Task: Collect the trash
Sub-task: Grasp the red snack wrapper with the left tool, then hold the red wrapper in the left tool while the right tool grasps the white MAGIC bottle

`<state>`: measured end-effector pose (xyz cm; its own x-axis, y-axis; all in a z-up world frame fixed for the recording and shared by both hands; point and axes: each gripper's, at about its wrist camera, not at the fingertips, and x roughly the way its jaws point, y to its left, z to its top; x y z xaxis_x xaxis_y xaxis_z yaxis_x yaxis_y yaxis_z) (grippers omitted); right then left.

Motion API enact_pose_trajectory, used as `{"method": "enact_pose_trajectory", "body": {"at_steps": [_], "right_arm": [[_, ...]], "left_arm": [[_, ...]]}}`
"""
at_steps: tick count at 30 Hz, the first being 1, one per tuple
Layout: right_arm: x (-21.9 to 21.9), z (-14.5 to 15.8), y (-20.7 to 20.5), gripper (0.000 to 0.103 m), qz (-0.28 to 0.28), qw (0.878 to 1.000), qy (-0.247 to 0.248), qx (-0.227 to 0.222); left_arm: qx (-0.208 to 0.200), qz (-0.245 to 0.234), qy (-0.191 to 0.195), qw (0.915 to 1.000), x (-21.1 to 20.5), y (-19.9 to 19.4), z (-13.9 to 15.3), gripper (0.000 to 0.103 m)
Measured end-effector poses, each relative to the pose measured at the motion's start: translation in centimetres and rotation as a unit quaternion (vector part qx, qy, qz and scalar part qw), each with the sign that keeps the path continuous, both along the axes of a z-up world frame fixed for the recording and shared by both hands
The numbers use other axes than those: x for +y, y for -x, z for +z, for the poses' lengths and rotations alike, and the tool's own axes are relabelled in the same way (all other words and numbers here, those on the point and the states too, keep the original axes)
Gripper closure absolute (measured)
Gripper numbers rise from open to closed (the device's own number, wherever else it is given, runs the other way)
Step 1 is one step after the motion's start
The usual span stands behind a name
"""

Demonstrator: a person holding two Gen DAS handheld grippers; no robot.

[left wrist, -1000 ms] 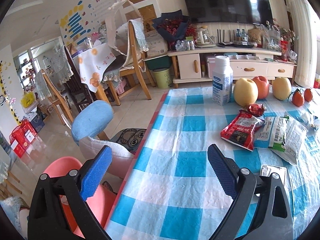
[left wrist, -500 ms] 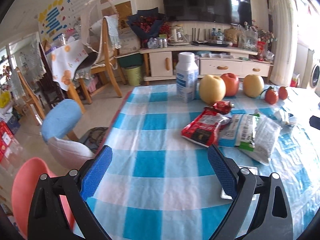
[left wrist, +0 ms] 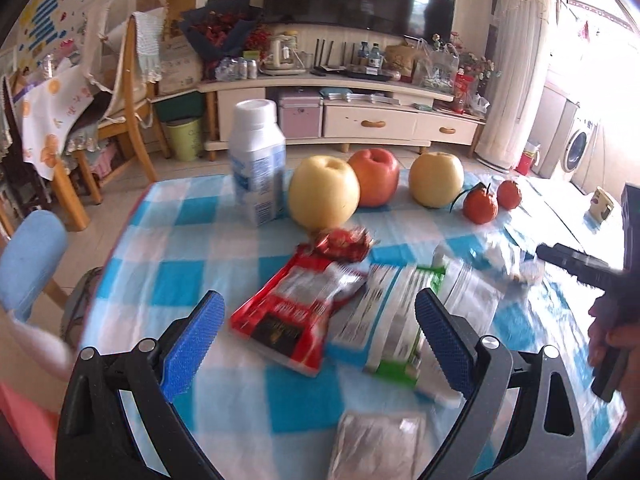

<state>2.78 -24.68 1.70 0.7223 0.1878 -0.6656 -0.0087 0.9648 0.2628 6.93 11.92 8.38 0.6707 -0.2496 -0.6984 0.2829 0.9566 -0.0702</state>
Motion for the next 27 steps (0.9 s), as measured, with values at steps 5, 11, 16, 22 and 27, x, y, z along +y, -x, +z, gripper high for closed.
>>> {"method": "enact_pose_trajectory", "body": {"at_steps": [5,11,16,22,27], "right_arm": [[-0.4,-1.4,-1.9,0.008,0.008,1.000,0.001,0.027],[-0.8,-1.8,-3.1,0.008,0.015,0.999,-0.015,0.036],[-1.4,-2.2,-3.4,0.008,0.007,0.999,-0.027,0.044],[-1.4,-2.8,-3.6,0.008,0.009,0.998,-0.026,0.053],[-0.4,-3.0,-3.7,0.008,0.025,0.998,-0.003,0.056]], "left_arm": [[0.028,-0.009,0.006,0.9995,-3.3,-4.4,-1.4,0.008],[0.069,0.005,0.003,0.9976,-4.6,-8.6,-3.9,0.008],[0.087,0.007,-0.019,0.9960,-5.4,-10.2,-5.6,0.010],[0.093,0.011,-0.035,0.9950,-6.1,-10.7,-6.6,0.030],[0.088,0.010,-0.057,0.9945,-7.0,-10.1,-6.7,0.048]]}}
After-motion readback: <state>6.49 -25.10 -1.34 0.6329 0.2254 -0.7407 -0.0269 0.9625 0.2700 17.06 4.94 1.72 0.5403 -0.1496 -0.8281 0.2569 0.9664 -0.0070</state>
